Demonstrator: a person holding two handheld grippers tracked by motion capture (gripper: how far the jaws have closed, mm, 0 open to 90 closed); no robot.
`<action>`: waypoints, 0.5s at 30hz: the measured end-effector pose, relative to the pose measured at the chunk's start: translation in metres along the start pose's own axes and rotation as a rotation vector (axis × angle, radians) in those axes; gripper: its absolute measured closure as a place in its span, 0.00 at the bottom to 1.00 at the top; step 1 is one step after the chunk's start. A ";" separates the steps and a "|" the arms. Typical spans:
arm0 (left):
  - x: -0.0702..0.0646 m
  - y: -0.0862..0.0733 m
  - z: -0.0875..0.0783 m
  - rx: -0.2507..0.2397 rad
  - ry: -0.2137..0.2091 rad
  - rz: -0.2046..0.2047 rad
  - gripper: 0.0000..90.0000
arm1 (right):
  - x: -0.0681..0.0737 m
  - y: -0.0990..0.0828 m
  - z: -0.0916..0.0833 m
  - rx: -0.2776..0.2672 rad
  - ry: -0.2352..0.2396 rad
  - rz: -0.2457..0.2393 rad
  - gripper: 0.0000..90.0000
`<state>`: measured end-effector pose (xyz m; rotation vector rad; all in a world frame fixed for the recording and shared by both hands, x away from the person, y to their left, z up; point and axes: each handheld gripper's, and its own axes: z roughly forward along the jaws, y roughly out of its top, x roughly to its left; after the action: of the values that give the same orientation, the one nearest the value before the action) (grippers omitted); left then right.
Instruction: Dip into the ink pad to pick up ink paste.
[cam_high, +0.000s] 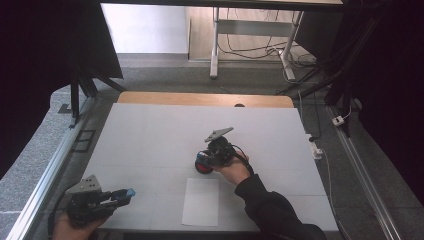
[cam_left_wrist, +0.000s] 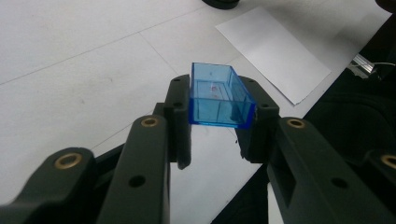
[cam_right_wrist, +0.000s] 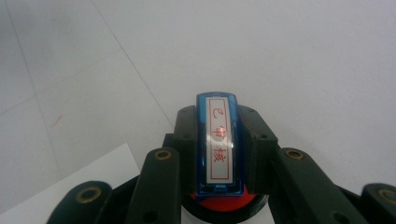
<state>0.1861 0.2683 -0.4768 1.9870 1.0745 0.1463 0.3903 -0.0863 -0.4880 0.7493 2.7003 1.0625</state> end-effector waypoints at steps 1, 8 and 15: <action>0.000 0.000 0.000 0.000 0.000 0.000 0.75 | 0.001 0.000 0.000 0.004 -0.009 -0.010 0.80; 0.000 0.000 0.000 0.002 0.003 0.000 0.75 | 0.012 0.001 0.000 0.014 -0.065 -0.063 0.80; 0.000 0.000 0.000 0.002 0.000 -0.003 0.75 | 0.018 0.001 0.000 0.030 -0.102 -0.105 0.80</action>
<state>0.1865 0.2680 -0.4769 1.9877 1.0776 0.1439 0.3751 -0.0762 -0.4865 0.6402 2.6426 0.9355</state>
